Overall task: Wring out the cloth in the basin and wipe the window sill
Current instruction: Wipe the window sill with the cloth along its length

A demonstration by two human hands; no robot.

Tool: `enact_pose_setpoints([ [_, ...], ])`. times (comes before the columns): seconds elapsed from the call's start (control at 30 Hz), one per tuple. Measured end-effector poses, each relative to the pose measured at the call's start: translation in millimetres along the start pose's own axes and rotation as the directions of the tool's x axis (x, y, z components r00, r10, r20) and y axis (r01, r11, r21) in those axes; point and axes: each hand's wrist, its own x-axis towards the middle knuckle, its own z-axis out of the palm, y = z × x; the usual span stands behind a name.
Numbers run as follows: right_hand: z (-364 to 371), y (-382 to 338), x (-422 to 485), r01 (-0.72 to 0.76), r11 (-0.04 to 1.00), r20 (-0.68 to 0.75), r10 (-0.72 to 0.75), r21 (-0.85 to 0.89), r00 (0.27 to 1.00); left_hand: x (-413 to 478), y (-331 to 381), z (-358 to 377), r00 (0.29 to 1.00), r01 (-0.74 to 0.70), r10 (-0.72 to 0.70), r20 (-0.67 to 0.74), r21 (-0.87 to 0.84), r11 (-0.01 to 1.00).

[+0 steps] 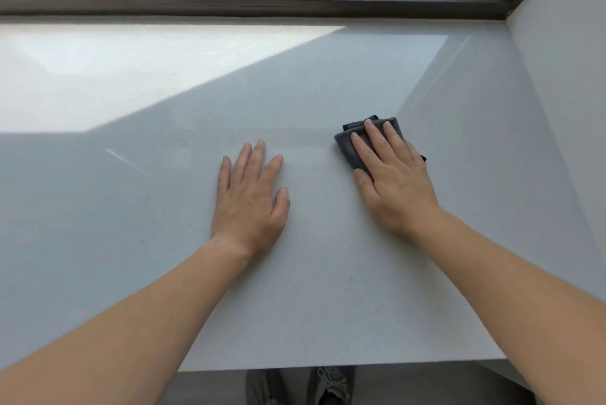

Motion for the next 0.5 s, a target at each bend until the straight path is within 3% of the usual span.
enact_pose_setpoints([
  [0.07,1.2,-5.1,2.7,-0.111,0.993,-0.053,0.112,0.027,0.992,0.2,-0.5,0.2,1.000,0.003,-0.003,-0.003,0.004,1.000],
  [0.13,10.8,-30.1,-18.6,-0.111,0.993,-0.090,0.114,0.030,0.989,0.3,0.1,0.5,1.000,0.003,-0.003,-0.009,0.007,1.000],
  [0.27,31.7,-62.5,-101.3,0.194,0.981,-0.043,-0.194,-0.008,0.980,-0.6,1.5,-0.6,1.000,0.007,-0.007,-0.015,0.003,1.000],
  [0.33,30.4,-42.7,-97.4,0.222,0.975,-0.043,-0.222,-0.013,0.974,-1.1,1.8,-1.1,1.000,0.006,-0.006,-0.006,0.004,1.000],
  [0.4,21.7,-20.4,-67.7,0.044,0.999,-0.091,-0.043,0.011,0.995,-0.7,1.0,-1.3,1.000,0.003,-0.003,0.013,0.008,1.000],
  [0.5,9.6,-7.8,-36.5,-0.252,0.964,-0.051,0.257,0.089,0.965,-0.8,-0.2,-3.4,0.999,-0.006,0.006,0.037,-0.004,1.000],
])
